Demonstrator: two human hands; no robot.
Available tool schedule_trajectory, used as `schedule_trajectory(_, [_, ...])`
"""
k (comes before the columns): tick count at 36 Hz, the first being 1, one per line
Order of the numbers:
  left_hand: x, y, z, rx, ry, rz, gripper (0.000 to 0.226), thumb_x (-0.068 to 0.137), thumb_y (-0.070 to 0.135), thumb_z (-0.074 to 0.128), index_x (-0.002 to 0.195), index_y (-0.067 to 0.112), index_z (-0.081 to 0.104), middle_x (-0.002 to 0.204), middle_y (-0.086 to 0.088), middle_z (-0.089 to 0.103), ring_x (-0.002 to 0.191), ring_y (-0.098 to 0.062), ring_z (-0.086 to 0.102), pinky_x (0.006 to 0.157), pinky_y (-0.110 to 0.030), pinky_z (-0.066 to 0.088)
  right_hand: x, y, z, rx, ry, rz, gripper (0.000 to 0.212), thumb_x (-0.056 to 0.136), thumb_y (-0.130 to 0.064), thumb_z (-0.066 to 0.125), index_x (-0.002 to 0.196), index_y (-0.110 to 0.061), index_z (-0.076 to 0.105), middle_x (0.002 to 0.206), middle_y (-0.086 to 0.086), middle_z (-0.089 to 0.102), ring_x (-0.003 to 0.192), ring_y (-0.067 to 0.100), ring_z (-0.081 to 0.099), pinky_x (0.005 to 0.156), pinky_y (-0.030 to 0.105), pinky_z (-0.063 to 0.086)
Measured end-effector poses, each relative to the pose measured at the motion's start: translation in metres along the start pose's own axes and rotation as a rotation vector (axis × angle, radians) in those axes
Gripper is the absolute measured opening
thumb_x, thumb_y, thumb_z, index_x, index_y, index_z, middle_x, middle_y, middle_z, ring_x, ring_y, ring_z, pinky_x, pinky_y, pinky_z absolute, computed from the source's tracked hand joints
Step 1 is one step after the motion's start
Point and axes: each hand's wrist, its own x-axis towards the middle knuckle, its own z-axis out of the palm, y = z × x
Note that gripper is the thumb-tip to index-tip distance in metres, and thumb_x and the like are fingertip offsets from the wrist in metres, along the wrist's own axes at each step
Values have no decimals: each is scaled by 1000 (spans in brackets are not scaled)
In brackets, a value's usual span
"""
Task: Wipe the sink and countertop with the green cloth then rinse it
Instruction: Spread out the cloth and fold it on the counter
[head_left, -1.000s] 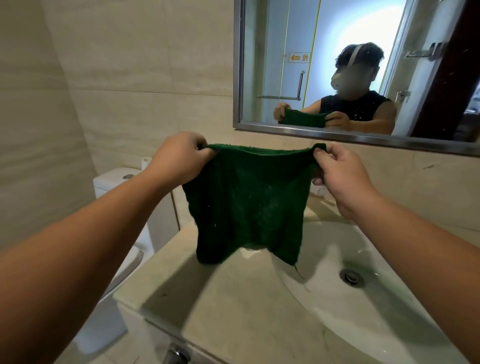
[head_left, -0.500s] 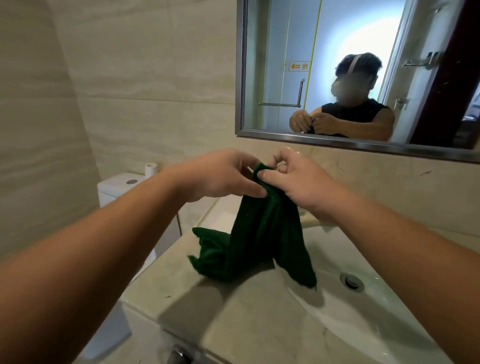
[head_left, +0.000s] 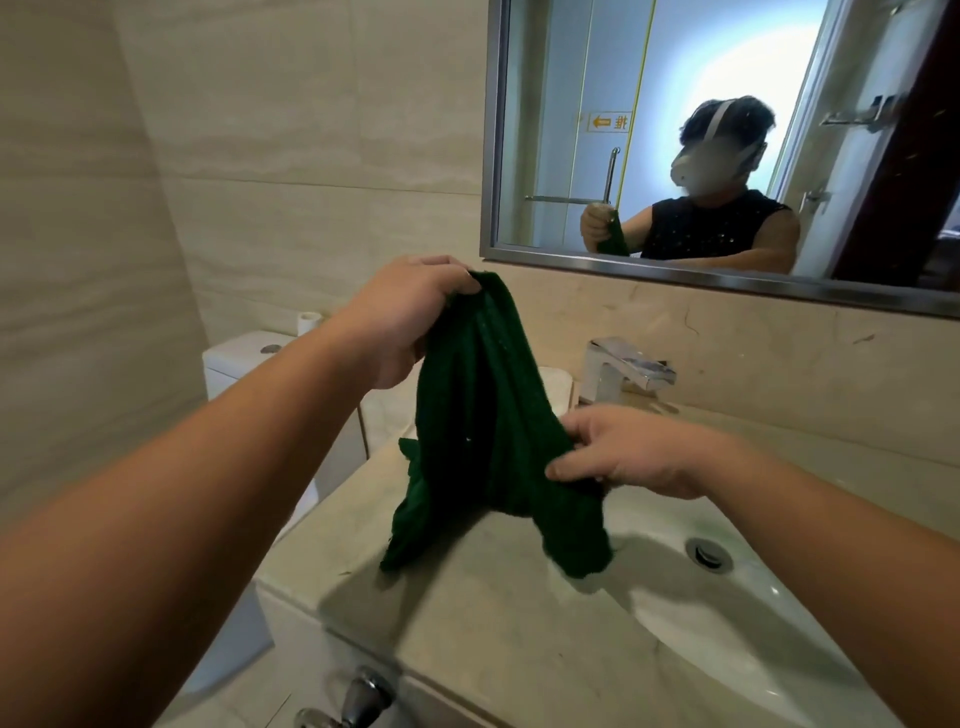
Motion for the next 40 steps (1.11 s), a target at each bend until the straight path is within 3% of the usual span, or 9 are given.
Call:
schedule_trajectory(6, [2, -16, -9, 63, 82, -34, 19, 89, 17, 65, 73, 20, 75, 90, -13, 66, 91, -31, 66, 81, -41, 52, 6, 19, -13, -90, -123, 96, 31, 94, -15, 71, 124, -11, 69, 117, 9, 77, 113, 26, 72, 98, 42, 56])
schedule_trajectory(10, [5, -25, -25, 115, 29, -49, 10, 92, 20, 72, 83, 17, 75, 96, -16, 71, 94, -36, 71, 85, -45, 62, 5, 30, -27, -262, -254, 211, 29, 88, -11, 75, 117, -6, 72, 109, 10, 76, 112, 32, 71, 102, 44, 56])
schedule_trajectory(12, [10, -35, -35, 169, 0, -51, 16, 93, 20, 73, 77, 20, 72, 90, -13, 71, 88, -31, 71, 73, -38, 61, 5, 35, -34, -283, -215, 237, 22, 90, -10, 73, 112, -8, 74, 108, 14, 76, 112, 35, 70, 102, 46, 57])
schedule_trajectory(18, [34, -60, -67, 331, 36, -2, 11, 98, 26, 74, 89, 19, 71, 81, -7, 72, 75, -21, 69, 65, -31, 56, 18, 21, -55, -176, 416, 63, 6, 94, -14, 70, 98, -9, 71, 88, 10, 70, 81, 23, 64, 66, 30, 50])
schedule_trajectory(22, [53, -44, -85, 284, 147, 143, 13, 100, 20, 70, 88, 21, 67, 79, -6, 70, 63, -15, 63, 57, -28, 50, 21, -11, -83, -101, 776, -132, 2, 92, -15, 73, 92, -17, 73, 88, 11, 74, 79, 32, 65, 75, 49, 56])
schedule_trajectory(27, [42, 13, -98, 391, 14, 396, 6, 101, 27, 68, 100, 21, 70, 96, -20, 68, 83, -24, 64, 75, -40, 53, -7, -72, -103, -287, 875, -390, 8, 95, -14, 71, 101, -18, 74, 96, 6, 74, 95, 28, 71, 91, 53, 58])
schedule_trajectory(32, [-13, 25, -86, 570, -383, 380, 22, 89, 41, 72, 100, 22, 72, 86, -4, 72, 76, -14, 69, 67, -28, 55, -46, -100, -67, -721, 528, -512, 16, 90, -18, 74, 91, -34, 71, 91, -11, 73, 86, 5, 67, 78, 23, 54])
schedule_trajectory(35, [-47, -10, -77, 571, -702, 197, 5, 96, 21, 76, 99, 19, 74, 88, -5, 75, 79, -20, 71, 75, -31, 57, -64, -85, -25, -992, 66, -333, 5, 93, -39, 65, 97, -40, 65, 93, -20, 64, 90, 1, 62, 82, 27, 52])
schedule_trajectory(40, [-96, -68, -70, 846, -1123, -205, 15, 96, 15, 76, 110, 13, 75, 94, 7, 76, 87, -5, 72, 81, -16, 54, -86, -43, 43, -972, -595, -5, 11, 99, -31, 62, 110, -33, 63, 106, -9, 64, 96, 10, 60, 87, 33, 53])
